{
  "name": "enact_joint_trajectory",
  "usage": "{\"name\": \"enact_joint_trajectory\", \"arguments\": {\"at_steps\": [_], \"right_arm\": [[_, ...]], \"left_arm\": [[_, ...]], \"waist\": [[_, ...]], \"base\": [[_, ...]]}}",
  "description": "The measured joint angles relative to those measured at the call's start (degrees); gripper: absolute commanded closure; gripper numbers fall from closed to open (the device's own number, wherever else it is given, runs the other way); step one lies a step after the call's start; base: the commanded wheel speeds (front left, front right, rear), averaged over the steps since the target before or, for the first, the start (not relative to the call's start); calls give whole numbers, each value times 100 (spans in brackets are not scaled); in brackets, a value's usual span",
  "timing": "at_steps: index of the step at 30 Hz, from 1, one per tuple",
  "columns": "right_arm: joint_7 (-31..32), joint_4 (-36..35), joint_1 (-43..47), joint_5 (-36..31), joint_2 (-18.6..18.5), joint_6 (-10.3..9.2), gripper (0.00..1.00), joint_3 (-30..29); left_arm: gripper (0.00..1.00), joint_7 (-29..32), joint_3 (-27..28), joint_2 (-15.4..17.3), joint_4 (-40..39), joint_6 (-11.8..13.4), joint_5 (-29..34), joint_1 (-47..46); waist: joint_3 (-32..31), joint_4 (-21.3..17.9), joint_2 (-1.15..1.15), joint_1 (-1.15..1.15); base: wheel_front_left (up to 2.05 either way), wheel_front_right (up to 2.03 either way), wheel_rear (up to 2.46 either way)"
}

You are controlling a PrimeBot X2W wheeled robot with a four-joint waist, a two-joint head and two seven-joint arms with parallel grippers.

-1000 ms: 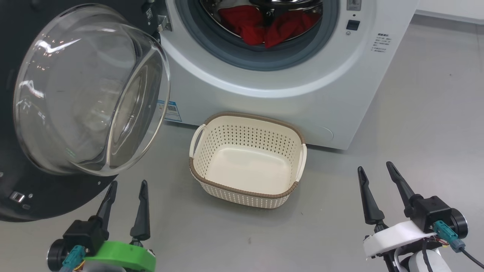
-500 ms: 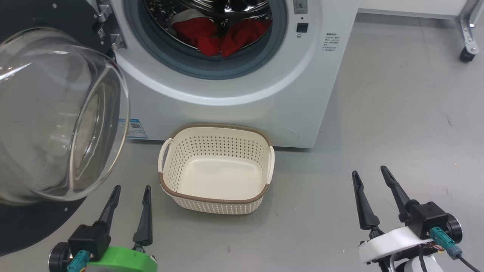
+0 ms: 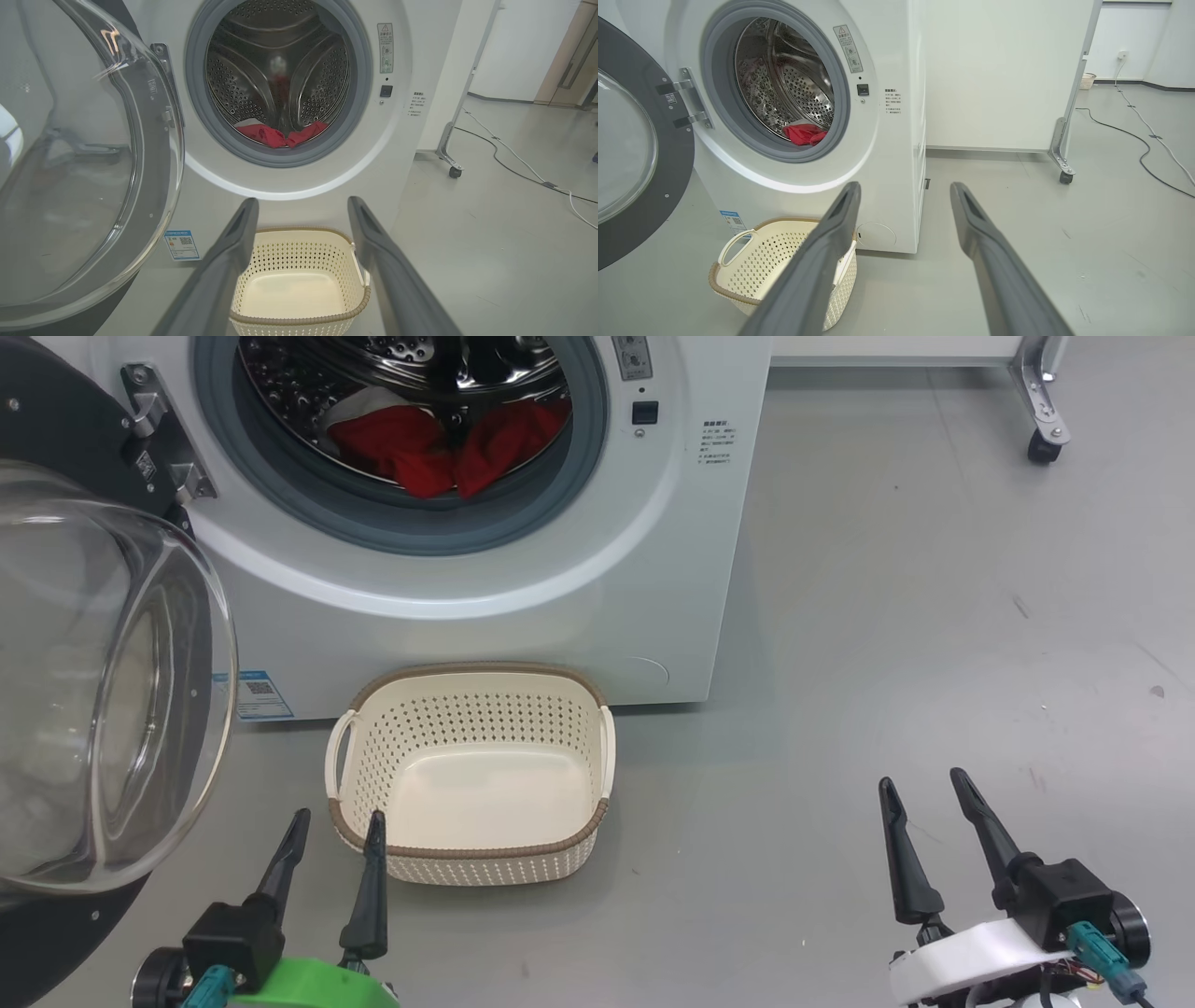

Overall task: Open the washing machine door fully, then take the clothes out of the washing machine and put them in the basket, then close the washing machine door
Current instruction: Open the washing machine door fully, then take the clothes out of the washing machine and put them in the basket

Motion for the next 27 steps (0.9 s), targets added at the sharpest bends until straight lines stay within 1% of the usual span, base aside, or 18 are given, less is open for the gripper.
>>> {"name": "enact_joint_trajectory", "arguments": {"at_steps": [3, 27], "right_arm": [[0, -52, 70, 1, 2, -74, 0, -46], [0, -156, 139, 54, 11, -137, 0, 54]], "left_arm": [[0, 7, -71, -2, -15, 0, 1, 0], [0, 56, -120, -3, -55, 40, 54, 14]], "waist": [[-1, -38, 0, 0], [-49, -20, 0, 0]], "base": [[0, 0, 0], [0, 0, 0]]}}
